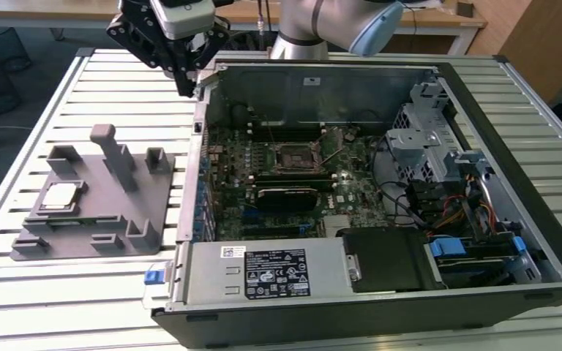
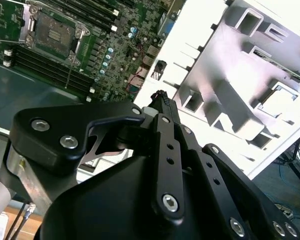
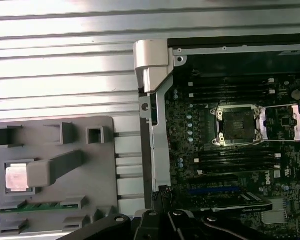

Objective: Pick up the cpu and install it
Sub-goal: 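Reach for the cpu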

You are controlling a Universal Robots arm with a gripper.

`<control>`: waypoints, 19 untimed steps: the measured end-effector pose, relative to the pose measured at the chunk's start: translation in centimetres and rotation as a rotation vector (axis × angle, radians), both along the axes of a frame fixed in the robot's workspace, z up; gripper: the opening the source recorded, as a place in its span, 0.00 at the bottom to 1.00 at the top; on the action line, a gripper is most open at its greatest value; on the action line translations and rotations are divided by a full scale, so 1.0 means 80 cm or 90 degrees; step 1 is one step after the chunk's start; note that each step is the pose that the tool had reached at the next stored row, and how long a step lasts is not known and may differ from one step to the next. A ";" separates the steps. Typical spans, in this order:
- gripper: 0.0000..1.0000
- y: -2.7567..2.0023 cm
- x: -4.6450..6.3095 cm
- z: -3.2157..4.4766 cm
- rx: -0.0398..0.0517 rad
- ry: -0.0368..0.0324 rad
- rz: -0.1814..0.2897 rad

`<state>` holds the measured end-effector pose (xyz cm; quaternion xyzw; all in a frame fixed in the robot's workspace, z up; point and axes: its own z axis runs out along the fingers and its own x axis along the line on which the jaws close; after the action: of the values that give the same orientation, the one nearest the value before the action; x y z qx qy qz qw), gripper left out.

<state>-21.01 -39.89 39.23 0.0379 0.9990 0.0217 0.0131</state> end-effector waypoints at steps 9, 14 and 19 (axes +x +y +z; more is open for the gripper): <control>0.11 0.0000 -0.021 -0.0005 0.0000 0.0000 0.000; 0.11 -0.0028 -0.032 -0.0021 0.0000 0.0008 0.000; 0.11 -0.0112 -0.037 -0.0044 0.0000 0.0138 0.000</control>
<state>-23.94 -40.79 38.88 0.0381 0.9990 0.0213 0.0023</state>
